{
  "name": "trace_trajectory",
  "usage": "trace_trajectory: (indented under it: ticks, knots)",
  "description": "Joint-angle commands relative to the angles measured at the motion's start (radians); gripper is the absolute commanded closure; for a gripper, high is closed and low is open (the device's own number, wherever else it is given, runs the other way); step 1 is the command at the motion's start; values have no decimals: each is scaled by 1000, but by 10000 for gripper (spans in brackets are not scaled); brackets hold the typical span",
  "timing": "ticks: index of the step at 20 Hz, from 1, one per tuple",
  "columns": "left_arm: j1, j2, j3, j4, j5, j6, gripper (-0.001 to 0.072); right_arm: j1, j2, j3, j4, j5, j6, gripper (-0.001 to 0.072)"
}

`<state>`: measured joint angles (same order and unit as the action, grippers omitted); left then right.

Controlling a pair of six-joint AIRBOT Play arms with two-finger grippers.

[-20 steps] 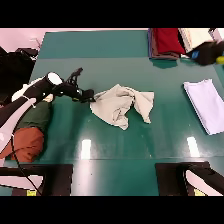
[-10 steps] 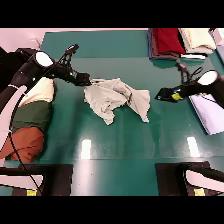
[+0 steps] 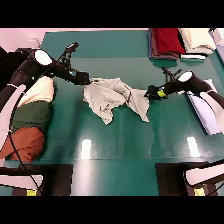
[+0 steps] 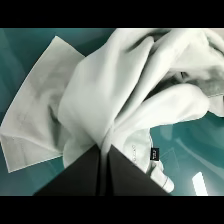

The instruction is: Fold the shirts.

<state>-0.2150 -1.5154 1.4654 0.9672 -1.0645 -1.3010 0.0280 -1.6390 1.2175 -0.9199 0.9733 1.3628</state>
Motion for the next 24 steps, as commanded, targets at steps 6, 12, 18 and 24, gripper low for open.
trace_trajectory:
  ticks: [6, 12, 18, 24]
  knots:
    - [6, 68, 209, 126, -138, 1, 684, 37, 111, 274, -48, 73, -135, 695]
    - [6, 376, 482, 195, -154, 53, 684, -69, 518, 525, -128, 323, -128, 696]
    - [6, 491, 482, 192, -304, 53, 684, -127, 690, 581, -130, 419, -25, 696]
    - [6, 411, 112, 192, -286, 53, 685, -127, 704, 207, -131, 383, -11, 696]
